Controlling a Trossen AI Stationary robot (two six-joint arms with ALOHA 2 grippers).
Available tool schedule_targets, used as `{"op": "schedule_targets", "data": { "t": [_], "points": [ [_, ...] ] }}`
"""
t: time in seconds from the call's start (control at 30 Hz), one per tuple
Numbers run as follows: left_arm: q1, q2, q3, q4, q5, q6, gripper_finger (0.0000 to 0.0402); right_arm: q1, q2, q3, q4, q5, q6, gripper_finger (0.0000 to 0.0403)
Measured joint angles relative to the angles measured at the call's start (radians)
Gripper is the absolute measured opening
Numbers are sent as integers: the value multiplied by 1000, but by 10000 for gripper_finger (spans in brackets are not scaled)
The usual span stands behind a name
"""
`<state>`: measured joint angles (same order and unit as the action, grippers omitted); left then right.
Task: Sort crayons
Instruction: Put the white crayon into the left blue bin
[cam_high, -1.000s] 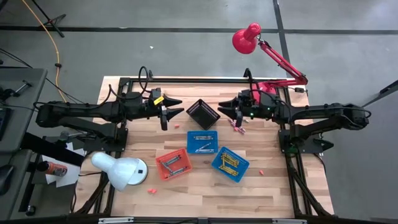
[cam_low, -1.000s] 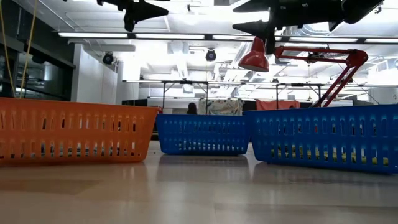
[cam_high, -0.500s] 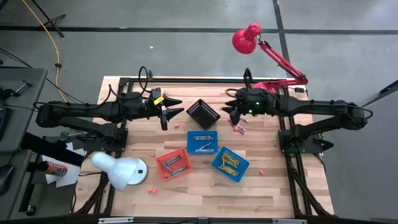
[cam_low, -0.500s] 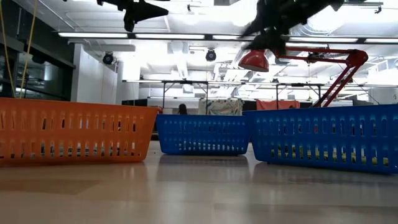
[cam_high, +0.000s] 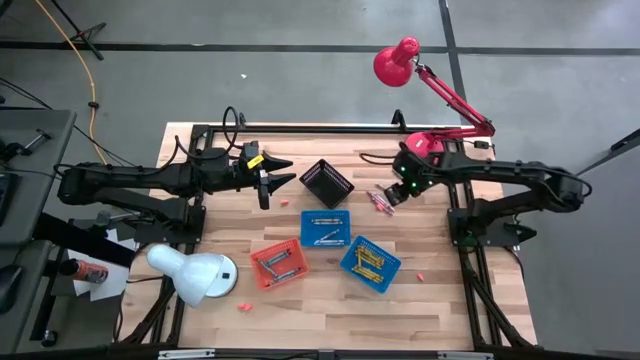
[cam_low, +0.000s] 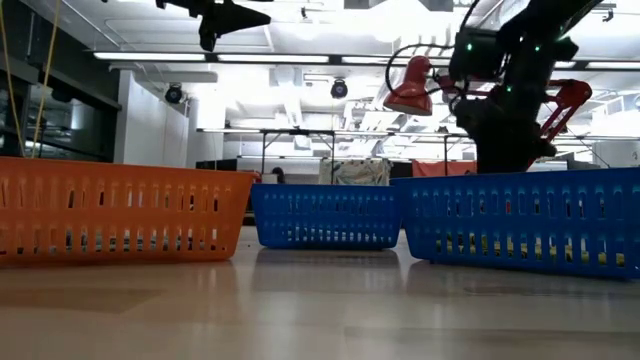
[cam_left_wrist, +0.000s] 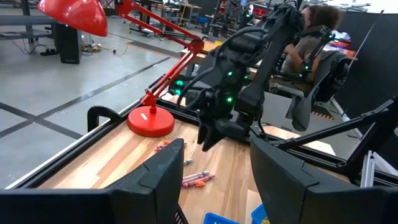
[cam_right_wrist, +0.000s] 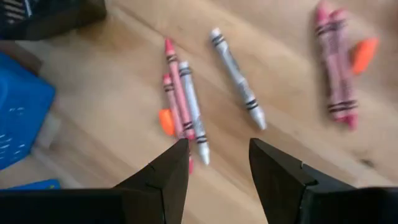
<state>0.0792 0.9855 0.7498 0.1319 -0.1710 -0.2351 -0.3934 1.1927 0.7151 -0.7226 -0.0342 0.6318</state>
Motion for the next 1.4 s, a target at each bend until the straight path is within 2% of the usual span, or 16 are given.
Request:
{"op": "schedule_targets", "data": {
  "t": [0.17, 0.5, 0.73, 0.97, 1.1, 1.27, 1.4],
  "points": [
    [0, 0, 0, 0, 0, 0, 175, -49, 66, 8, 15, -22, -59, 162],
    [-1, 0, 0, 0, 0, -24, 175, -96, 322, 108, 18, -45, -297, 162],
    [0, 0, 0, -2, 0, -51, 175, -98, 436, 157, 8, 58, -378, 162],
    [0, 0, 0, -2, 0, -51, 175, -98, 488, 163, 2, 63, -406, 161],
    [0, 0, 0, -2, 0, -51, 175, -97, 494, 163, -1, 60, -413, 123],
    [0, 0, 0, -2, 0, -50, 175, -97, 483, 161, -22, 44, -416, 18],
    [0, 0, 0, -2, 0, -30, 175, -84, 447, 154, -51, 44, -406, 12]
  ]
}}
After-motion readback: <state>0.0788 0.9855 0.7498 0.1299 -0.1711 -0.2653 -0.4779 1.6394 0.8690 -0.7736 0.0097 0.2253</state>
